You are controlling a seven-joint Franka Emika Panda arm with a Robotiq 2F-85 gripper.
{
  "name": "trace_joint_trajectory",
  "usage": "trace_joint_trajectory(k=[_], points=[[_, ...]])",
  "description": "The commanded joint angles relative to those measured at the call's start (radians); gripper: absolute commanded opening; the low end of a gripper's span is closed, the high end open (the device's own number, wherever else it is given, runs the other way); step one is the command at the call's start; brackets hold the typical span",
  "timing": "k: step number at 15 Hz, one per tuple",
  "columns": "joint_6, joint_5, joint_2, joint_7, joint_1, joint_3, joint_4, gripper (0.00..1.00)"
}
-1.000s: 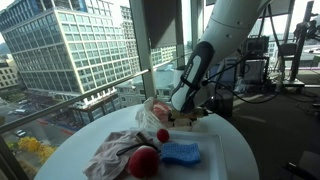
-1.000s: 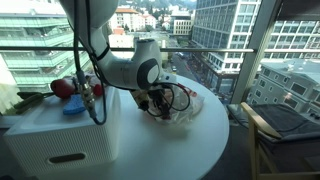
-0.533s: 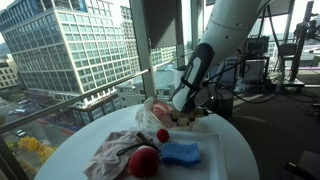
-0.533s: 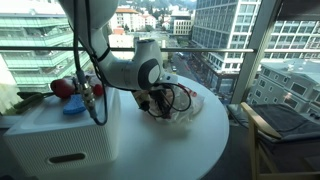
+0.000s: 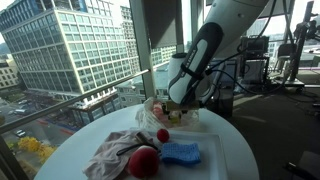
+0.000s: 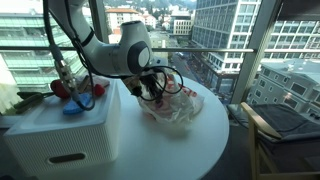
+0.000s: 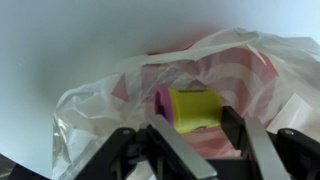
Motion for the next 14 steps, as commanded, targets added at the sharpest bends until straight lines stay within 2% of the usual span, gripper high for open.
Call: trace_joint_trajectory(k=[1, 4, 5, 7, 9, 12, 14], points=[[0.029, -0.135, -0.146, 0.088, 0.115, -0.08, -0.119, 0.34], [0.012, -0.36, -0.232, 0.254, 0.235, -0.173, -0.167, 0.34], [0.003, -0.413, -0.258, 0.29, 0.312, -0.233, -0.18, 0.34], [-0.016, -0.567, -0.314, 0.375, 0.391, -0.283, -0.192, 0.34], [-0.027, -0.668, -0.377, 0.397, 0.432, -0.288, -0.207, 0.34], [-0.024, -0.682, -0.463, 0.316, 0.439, -0.248, -0.243, 0.34], [-0.027, -0.684, -0.491, 0.284, 0.439, -0.249, -0.255, 0.34]])
